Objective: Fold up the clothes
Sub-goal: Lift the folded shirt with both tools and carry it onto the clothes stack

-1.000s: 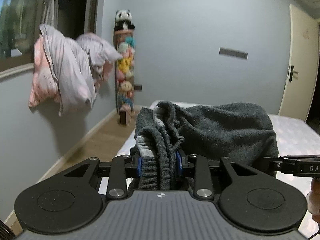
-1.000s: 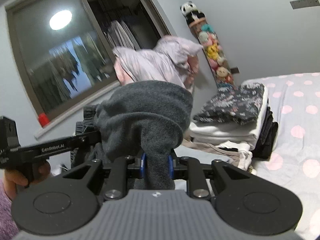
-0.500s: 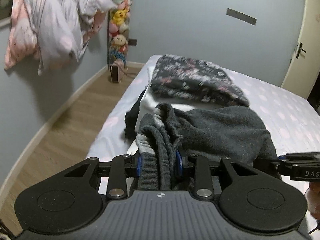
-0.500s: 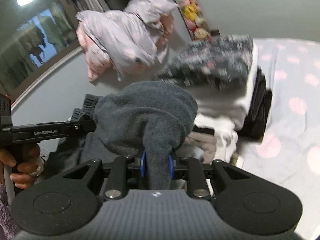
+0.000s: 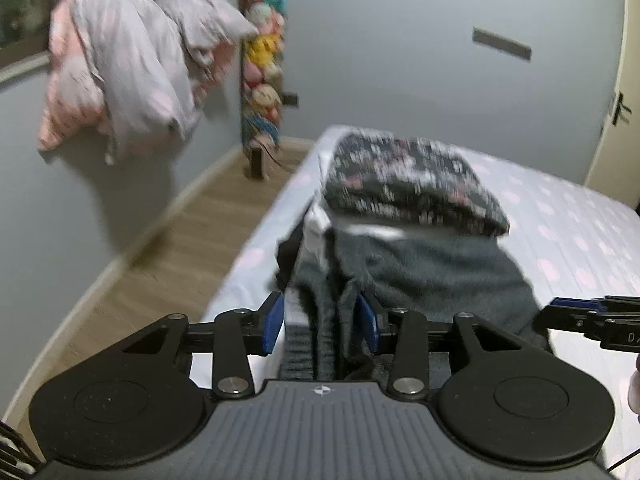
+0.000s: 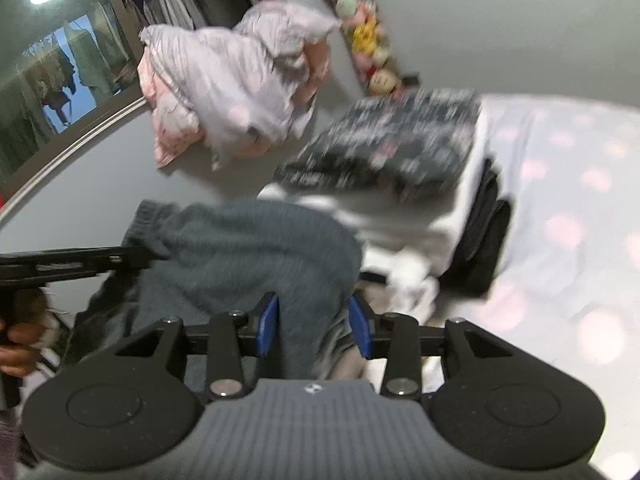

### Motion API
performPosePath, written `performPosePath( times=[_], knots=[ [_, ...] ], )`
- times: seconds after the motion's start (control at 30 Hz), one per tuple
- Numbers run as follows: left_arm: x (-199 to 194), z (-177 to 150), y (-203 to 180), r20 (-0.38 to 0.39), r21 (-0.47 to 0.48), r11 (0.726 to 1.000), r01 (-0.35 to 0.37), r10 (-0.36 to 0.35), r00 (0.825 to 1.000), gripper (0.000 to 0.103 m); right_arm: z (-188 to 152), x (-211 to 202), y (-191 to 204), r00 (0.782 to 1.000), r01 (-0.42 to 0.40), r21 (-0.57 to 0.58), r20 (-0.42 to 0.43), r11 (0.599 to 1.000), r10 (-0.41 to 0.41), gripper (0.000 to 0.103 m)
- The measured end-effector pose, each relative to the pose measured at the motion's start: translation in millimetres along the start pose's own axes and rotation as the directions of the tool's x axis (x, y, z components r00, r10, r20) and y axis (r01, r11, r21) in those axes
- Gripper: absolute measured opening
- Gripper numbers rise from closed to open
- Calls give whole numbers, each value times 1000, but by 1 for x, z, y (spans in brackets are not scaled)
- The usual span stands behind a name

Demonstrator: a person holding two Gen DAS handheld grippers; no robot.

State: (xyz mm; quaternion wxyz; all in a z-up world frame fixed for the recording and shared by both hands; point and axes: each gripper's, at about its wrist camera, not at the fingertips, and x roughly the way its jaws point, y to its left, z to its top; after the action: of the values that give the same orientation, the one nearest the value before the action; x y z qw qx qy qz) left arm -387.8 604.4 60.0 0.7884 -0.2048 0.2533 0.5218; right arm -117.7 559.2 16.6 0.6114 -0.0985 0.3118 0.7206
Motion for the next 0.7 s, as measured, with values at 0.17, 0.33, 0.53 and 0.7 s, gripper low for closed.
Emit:
performPosePath(
  times=[0.17,0.33,0.53,0.7],
  knots=[
    [-24,12,-2,71,-31,999,-6,9,997,39,11,-15,9,997,24,-48,68,999,-21,37],
    [-5,8,-14,59,-33,999,-2,4,998,28,15,6,26,997,13,-69,77,998,-7,28],
    [37,-12,4,-49,-95,995,-5,0,999,24,5,51,29,997,59,-97,51,994,-54,29],
    [51,-26,15,-82,-141,990,2,-14,997,24,-9,77,12,999,44,-43,-6,998,-44,29]
  ],
)
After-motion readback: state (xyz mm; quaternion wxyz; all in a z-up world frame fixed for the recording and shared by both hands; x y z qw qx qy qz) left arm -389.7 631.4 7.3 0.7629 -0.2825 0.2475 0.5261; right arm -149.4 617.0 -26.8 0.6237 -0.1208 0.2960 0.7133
